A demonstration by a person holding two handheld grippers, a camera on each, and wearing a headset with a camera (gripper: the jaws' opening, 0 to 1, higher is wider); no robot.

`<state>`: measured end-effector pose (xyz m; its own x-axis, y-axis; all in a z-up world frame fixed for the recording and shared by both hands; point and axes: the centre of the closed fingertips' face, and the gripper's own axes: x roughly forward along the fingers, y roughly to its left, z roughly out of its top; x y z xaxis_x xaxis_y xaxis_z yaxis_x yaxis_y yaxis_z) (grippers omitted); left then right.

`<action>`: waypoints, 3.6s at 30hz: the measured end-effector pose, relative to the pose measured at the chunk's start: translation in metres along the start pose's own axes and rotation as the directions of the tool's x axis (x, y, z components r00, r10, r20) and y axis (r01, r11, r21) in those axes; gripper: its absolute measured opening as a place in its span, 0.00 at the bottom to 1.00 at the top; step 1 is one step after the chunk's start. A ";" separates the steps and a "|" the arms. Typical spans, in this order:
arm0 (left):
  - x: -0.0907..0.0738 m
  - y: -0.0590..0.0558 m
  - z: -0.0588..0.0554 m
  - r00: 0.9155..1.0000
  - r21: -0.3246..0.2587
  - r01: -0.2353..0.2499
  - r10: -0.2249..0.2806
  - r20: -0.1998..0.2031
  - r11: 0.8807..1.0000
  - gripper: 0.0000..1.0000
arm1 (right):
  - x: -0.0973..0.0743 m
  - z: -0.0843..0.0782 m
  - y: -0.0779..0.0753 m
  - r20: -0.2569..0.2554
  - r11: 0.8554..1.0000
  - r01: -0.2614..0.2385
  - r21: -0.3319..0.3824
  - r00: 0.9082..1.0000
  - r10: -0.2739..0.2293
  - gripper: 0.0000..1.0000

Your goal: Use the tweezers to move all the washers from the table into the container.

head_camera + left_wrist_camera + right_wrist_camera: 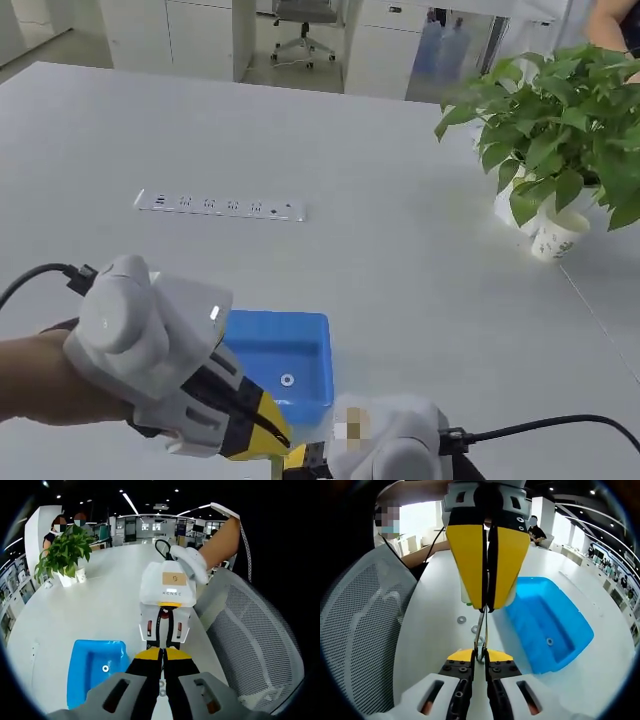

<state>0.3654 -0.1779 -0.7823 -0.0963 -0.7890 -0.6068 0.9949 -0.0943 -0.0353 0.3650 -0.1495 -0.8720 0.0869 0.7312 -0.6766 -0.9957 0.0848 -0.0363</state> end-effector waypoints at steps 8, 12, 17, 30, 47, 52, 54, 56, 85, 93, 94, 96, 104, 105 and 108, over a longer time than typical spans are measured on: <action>-0.001 0.000 0.001 1.000 0.001 0.000 0.000 0.000 1.000 0.04 | -0.001 0.001 0.001 0.003 1.000 0.002 0.002 1.000 -0.002 0.09; -0.002 -0.001 0.003 1.000 0.002 -0.001 0.001 0.002 1.000 0.04 | -0.003 0.002 0.001 0.006 1.000 0.002 -0.002 1.000 -0.002 0.09; -0.005 -0.001 0.005 1.000 0.003 -0.003 0.003 0.003 1.000 0.04 | -0.005 0.005 0.001 0.007 1.000 0.001 -0.013 1.000 -0.001 0.09; -0.012 -0.001 0.017 1.000 0.012 -0.010 0.010 0.010 1.000 0.04 | -0.016 0.015 -0.001 0.014 0.999 0.006 -0.037 1.000 -0.005 0.09; -0.027 0.003 0.034 0.999 0.040 -0.037 0.037 -0.003 0.999 0.04 | -0.029 0.032 -0.010 0.031 0.998 0.019 -0.060 0.999 -0.017 0.09; -0.032 0.007 0.038 0.999 0.048 -0.046 0.047 -0.009 0.998 0.04 | -0.033 0.038 -0.014 0.038 0.997 0.022 -0.068 0.999 -0.020 0.09; -0.033 0.009 0.040 0.999 0.052 -0.052 0.052 -0.008 0.997 0.04 | -0.035 0.040 -0.017 0.036 0.997 0.026 -0.076 0.999 -0.024 0.09; -0.035 0.012 0.042 0.998 0.056 -0.057 0.058 -0.008 0.997 0.04 | -0.036 0.042 -0.021 0.035 0.996 0.031 -0.084 0.999 -0.028 0.09; -0.046 0.070 0.047 0.994 0.092 -0.108 0.111 -0.024 0.990 0.04 | -0.033 0.053 -0.085 0.049 0.992 0.074 -0.100 0.996 -0.069 0.09; -0.039 0.083 0.034 0.995 0.066 -0.093 0.095 -0.028 0.993 0.04 | -0.021 0.041 -0.094 0.036 0.996 0.058 -0.065 0.998 -0.056 0.09; -0.038 0.085 0.031 0.995 0.061 -0.089 0.091 -0.029 0.994 0.04 | -0.019 0.040 -0.095 0.035 0.997 0.055 -0.060 0.998 -0.053 0.09; -0.036 0.089 0.028 0.996 0.055 -0.084 0.086 -0.033 0.995 0.04 | -0.016 0.037 -0.097 0.031 0.997 0.050 -0.051 0.998 -0.049 0.09; -0.031 0.096 0.015 0.997 0.022 -0.066 0.066 -0.042 0.998 0.04 | -0.003 0.029 -0.100 0.015 0.999 0.033 -0.024 0.999 -0.033 0.10; -0.031 0.097 0.013 0.997 0.020 -0.064 0.065 -0.041 0.998 0.04 | -0.003 0.029 -0.100 0.014 0.999 0.033 -0.023 0.999 -0.033 0.10; -0.029 0.099 0.010 0.997 0.011 -0.062 0.062 -0.039 0.998 0.04 | 0.000 0.025 -0.102 0.004 0.999 0.032 -0.015 0.999 -0.031 0.10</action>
<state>0.4660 -0.1702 -0.7601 -0.0333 -0.7693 -0.6381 0.9986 -0.0523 0.0110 0.4677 -0.1412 -0.8496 0.1183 0.7307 -0.6724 -0.9928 0.0980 -0.0683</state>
